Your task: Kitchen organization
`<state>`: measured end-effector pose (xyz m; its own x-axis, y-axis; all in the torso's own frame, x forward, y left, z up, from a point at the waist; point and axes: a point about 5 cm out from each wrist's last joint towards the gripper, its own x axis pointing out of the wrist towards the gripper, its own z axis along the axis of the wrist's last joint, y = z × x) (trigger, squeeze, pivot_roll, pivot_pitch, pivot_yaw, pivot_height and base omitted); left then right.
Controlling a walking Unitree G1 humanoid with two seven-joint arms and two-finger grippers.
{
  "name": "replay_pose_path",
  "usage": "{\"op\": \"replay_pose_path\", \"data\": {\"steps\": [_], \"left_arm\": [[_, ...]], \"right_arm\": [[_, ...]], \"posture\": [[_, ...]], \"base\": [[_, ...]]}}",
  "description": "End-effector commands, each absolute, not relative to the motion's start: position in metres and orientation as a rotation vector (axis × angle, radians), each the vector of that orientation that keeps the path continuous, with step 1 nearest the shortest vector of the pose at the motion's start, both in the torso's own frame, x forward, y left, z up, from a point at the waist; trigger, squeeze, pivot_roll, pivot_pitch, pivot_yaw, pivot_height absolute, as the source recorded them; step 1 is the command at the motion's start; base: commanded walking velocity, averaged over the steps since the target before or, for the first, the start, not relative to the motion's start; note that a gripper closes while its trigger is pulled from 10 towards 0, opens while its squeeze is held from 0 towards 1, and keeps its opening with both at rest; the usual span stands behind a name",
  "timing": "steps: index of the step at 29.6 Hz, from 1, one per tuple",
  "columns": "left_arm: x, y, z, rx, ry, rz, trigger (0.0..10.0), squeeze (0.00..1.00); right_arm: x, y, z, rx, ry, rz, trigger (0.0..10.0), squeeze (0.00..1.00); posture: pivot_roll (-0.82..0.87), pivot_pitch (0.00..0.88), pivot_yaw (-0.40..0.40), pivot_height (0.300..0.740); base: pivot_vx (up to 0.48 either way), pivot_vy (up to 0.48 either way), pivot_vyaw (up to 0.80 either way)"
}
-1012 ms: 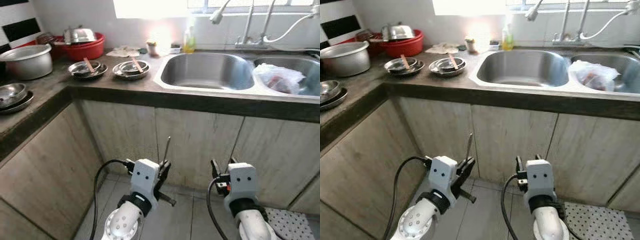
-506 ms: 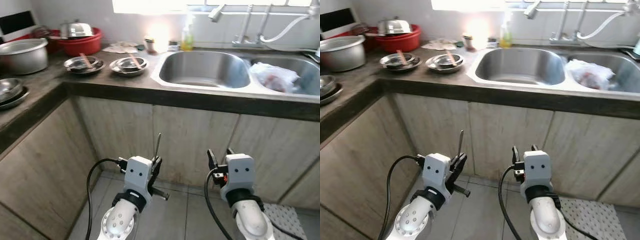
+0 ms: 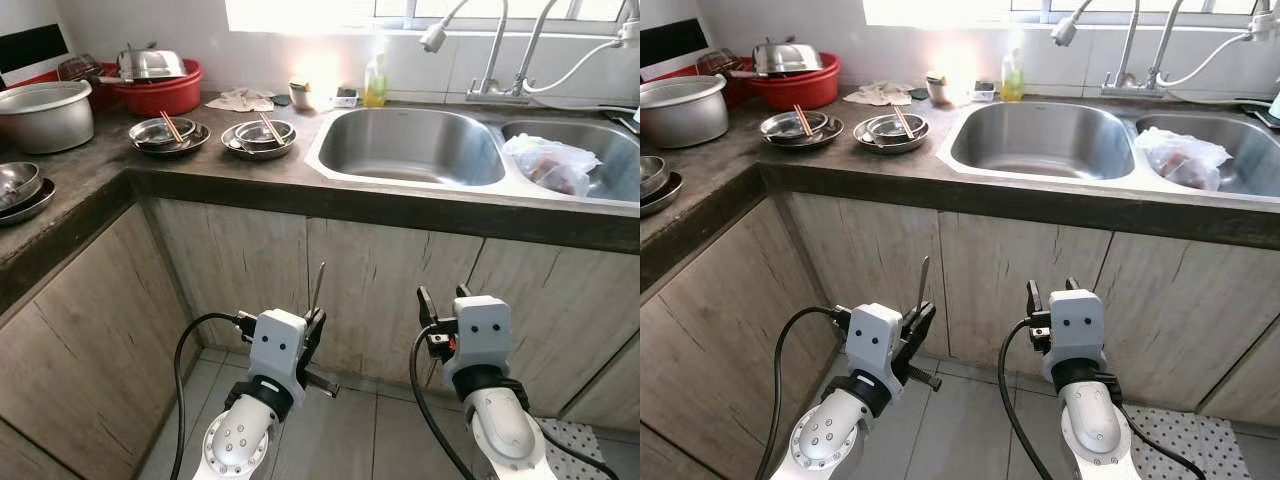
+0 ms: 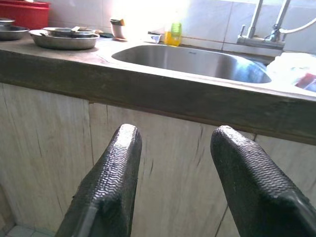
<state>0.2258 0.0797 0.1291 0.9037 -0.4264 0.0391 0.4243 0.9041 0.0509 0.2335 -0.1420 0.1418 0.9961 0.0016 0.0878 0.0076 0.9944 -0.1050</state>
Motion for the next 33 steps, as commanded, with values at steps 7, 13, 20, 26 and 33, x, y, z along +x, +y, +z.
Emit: {"op": "replay_pose_path", "data": {"steps": [7,13,20,26,33], "left_arm": [[0.228,0.081,0.129,0.053,-0.051,-0.434,10.0,0.0],[0.229,0.083,0.13,0.059,-0.053,-0.431,10.0,0.0],[0.233,0.084,0.133,0.06,-0.068,-0.426,10.0,0.0],[0.236,0.086,0.134,0.063,-0.074,-0.419,10.0,0.0],[0.241,0.089,0.137,0.069,-0.087,-0.412,10.0,0.0]], "right_arm": [[0.235,-0.144,0.142,-0.095,-0.089,-0.013,10.0,0.0],[0.232,-0.144,0.141,-0.094,-0.086,-0.008,10.0,0.0],[0.237,-0.147,0.149,-0.087,-0.115,-0.023,10.0,0.0],[0.241,-0.149,0.158,-0.092,-0.144,-0.035,10.0,0.0],[0.246,-0.15,0.168,-0.104,-0.188,-0.039,10.0,0.0]], "posture": [[0.03,0.0,-0.008,0.74],[0.03,0.003,-0.004,0.74],[0.02,0.007,-0.003,0.74],[0.02,0.006,-0.004,0.74],[0.02,0.007,-0.003,0.74]], "base": [[0.342,0.0,0.0],[0.353,0.0,0.0],[0.449,0.0,0.0],[0.48,0.0,-0.44],[0.48,0.0,-0.69]]}}
